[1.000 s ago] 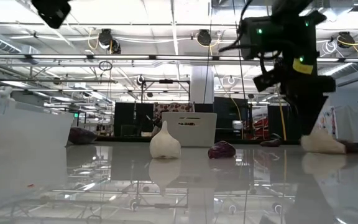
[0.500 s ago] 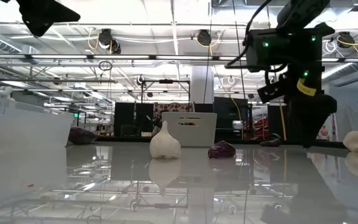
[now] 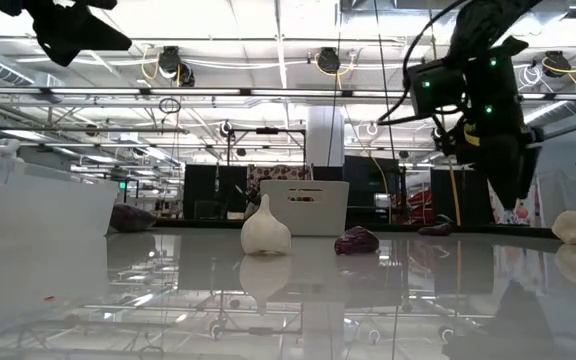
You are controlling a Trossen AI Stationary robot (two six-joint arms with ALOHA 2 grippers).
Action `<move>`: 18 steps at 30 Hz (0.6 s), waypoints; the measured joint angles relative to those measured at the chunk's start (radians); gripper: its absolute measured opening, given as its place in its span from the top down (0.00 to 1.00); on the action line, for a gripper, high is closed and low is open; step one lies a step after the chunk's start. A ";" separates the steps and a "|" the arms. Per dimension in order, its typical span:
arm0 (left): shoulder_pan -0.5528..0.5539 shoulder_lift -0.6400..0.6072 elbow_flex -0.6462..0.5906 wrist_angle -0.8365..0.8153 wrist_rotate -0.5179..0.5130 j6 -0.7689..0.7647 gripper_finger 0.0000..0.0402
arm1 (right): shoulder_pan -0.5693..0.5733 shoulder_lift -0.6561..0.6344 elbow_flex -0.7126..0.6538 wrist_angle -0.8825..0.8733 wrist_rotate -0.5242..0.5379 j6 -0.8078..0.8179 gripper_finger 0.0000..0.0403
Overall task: Sort produce into baskets
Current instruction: Put the garlic into the transparent bin
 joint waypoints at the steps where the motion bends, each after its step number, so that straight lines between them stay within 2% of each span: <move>1: 0.000 0.003 0.000 0.002 0.000 0.000 0.37 | -0.026 -0.012 -0.004 -0.009 0.000 0.018 0.27; 4: 0.000 0.011 0.000 0.001 0.000 0.000 0.37 | -0.085 -0.046 -0.039 -0.020 -0.017 0.075 0.27; 8: 0.000 0.016 0.000 0.000 0.000 0.000 0.37 | -0.138 -0.089 -0.117 -0.018 -0.034 0.074 0.27; 11: 0.000 0.017 0.000 0.001 0.000 0.000 0.37 | -0.173 -0.125 -0.180 0.054 -0.076 0.061 0.27; 18: 0.000 0.016 0.000 0.000 0.001 -0.024 0.37 | -0.191 -0.164 -0.255 0.150 -0.139 0.054 0.27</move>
